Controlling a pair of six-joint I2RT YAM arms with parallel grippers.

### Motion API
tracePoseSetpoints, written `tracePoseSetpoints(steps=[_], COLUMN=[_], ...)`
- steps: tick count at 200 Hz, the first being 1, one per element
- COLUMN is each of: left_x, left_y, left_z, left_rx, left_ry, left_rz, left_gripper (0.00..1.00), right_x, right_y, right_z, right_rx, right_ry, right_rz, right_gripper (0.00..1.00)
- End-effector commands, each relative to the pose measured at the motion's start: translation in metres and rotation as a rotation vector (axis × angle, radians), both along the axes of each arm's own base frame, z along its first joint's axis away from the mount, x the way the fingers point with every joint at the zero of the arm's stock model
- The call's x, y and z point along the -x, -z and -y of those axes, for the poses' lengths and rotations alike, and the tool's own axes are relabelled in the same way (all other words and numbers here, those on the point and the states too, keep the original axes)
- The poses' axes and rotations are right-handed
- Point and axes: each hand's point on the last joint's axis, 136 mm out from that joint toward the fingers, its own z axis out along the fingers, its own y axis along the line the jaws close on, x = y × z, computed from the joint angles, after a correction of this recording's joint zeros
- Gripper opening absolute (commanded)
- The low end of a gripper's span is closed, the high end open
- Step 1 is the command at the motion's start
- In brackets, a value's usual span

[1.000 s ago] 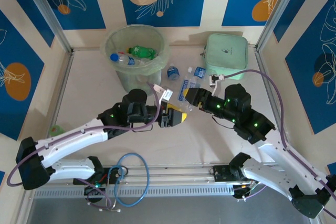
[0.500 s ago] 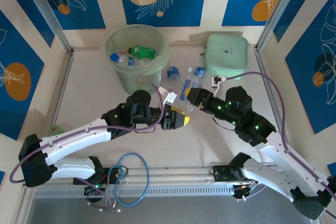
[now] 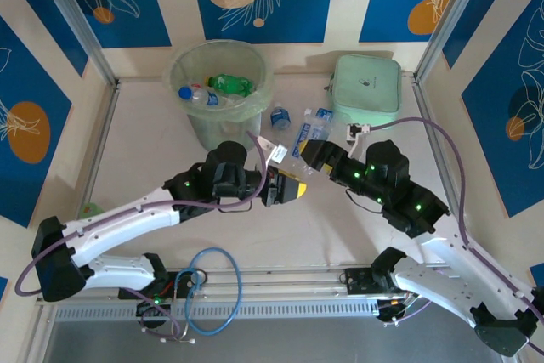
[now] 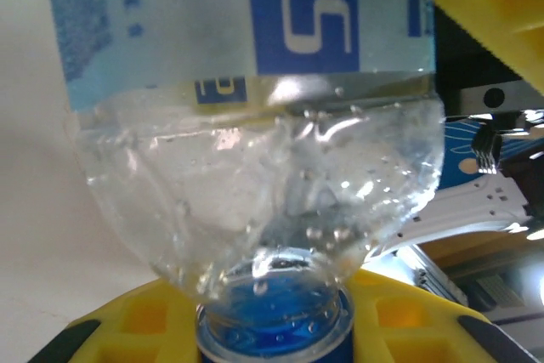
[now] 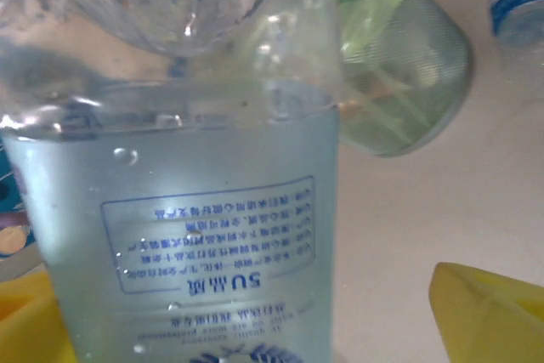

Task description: Put the plastic bottles in the bin

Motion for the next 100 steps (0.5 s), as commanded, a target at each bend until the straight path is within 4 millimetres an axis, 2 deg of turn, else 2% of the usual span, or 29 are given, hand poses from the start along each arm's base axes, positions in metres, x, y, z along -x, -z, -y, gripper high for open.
tracePoseSetpoints(steps=[1,21,39,62,76,100], left_x=[-0.021,-0.047,-0.073,-0.114,-0.143,-0.197], left_y=[-0.031,-0.052,-0.070,-0.098,-0.107,-0.107], left_z=[-0.021,-0.048,-0.074,-0.100,-0.109,-0.121], left_rx=[-0.050,-0.063,-0.090,-0.113,-0.114,-0.152], left_ry=[-0.127,-0.257,-0.371,-0.484,-0.529,-0.611], left_rz=[0.100,0.092,0.093,0.123,0.109,0.044], left_gripper=[0.05,0.02,0.01,0.01,0.01,0.00], right_x=[-0.002,0.000,0.002,0.003,0.003,0.003], right_y=[0.002,0.009,0.017,0.032,0.040,0.049], right_z=[0.045,0.074,0.087,0.090,0.089,0.087], right_rx=[0.129,0.191,0.197,0.183,0.176,0.179], right_ry=[0.165,0.248,0.274,0.266,0.259,0.254], right_rz=[-0.039,-0.082,-0.112,-0.161,-0.181,-0.203], right_gripper=[0.99,1.00,1.00,1.00,1.00,1.00])
